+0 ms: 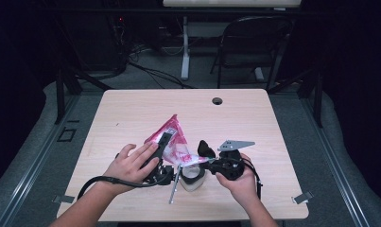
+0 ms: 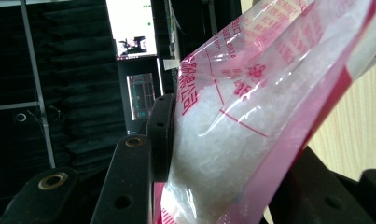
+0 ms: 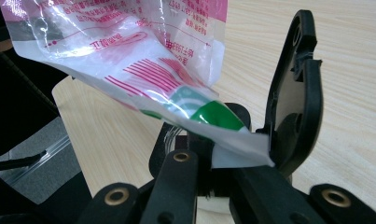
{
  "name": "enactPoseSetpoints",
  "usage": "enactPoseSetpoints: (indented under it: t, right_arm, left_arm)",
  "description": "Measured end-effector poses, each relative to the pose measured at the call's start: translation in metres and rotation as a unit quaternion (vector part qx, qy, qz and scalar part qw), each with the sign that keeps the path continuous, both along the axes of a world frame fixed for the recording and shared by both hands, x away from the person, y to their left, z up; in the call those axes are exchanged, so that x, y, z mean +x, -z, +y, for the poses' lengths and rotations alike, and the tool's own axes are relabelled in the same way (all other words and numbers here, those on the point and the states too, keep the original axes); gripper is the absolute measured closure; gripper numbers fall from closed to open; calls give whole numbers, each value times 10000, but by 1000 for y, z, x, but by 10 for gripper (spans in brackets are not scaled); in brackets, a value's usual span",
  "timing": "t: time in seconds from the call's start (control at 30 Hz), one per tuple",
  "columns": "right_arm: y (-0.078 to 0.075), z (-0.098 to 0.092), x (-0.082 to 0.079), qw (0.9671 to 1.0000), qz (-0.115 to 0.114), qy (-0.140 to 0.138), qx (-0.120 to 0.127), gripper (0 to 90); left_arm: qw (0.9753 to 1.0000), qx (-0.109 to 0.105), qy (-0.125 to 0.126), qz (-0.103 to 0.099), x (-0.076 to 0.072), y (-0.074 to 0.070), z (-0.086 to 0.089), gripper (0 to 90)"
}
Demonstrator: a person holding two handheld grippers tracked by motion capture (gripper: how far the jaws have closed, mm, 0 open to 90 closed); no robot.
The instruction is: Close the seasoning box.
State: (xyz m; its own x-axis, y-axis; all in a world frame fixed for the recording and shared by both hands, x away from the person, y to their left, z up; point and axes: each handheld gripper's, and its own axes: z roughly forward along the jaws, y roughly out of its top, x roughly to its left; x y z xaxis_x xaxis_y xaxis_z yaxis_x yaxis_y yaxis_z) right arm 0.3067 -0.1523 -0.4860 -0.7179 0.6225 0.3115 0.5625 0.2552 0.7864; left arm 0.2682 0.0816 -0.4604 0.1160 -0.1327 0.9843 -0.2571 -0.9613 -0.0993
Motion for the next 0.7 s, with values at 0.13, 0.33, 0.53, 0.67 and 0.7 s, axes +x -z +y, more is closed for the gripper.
enactPoseSetpoints:
  t: [0.13, 0.33, 0.53, 0.67, 0.7]
  right_arm:
    - [0, 0, 0, 10000, -5, 5, -16, 900]
    - [0, 1, 0, 10000, -15, -20, -57, 900]
    - [-1, 0, -1, 10000, -31, -1, -39, 900]
    - [-1, 0, -1, 10000, -33, 3, -53, 900]
    - [-1, 0, -1, 10000, -32, 6, -54, 900]
  left_arm:
    - [10000, 79, 24, -16, 0, 0, -1, 636]
    - [9999, 133, 17, 55, 0, -2, -1, 642]
    - [9998, 127, -27, 149, 1, -2, 0, 650]
    - [9998, 186, 25, 61, 1, -3, -2, 648]
    - [9998, 179, -6, 107, 1, -3, -2, 648]
